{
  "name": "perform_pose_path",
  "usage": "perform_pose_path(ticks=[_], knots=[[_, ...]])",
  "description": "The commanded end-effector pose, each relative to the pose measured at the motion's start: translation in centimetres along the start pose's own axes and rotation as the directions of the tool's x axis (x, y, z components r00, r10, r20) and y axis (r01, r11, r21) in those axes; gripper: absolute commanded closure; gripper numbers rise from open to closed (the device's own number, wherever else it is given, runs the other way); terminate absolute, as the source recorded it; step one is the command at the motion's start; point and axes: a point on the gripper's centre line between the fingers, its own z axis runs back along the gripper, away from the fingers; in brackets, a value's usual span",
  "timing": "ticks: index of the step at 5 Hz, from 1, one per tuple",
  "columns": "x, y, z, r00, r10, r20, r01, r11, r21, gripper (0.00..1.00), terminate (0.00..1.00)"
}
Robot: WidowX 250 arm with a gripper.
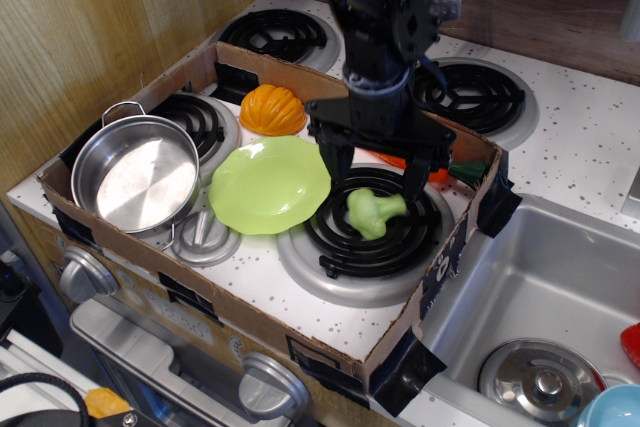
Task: Take broccoli out of pan
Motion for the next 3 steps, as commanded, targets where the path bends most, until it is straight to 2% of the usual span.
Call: perform_pose_path(ticks=[1, 2, 3], knots=[[3.33, 1.59, 7.85, 0.997, -0.061, -0.043, 0.066, 0.99, 0.122, 0.0, 0.0], [2.56, 2.27, 8.67, 0.999, -0.03, -0.017, 0.032, 0.991, 0.132, 0.0, 0.0], [2.56, 2.27, 8.67, 0.999, -0.03, -0.017, 0.032, 0.991, 0.132, 0.0, 1.0]])
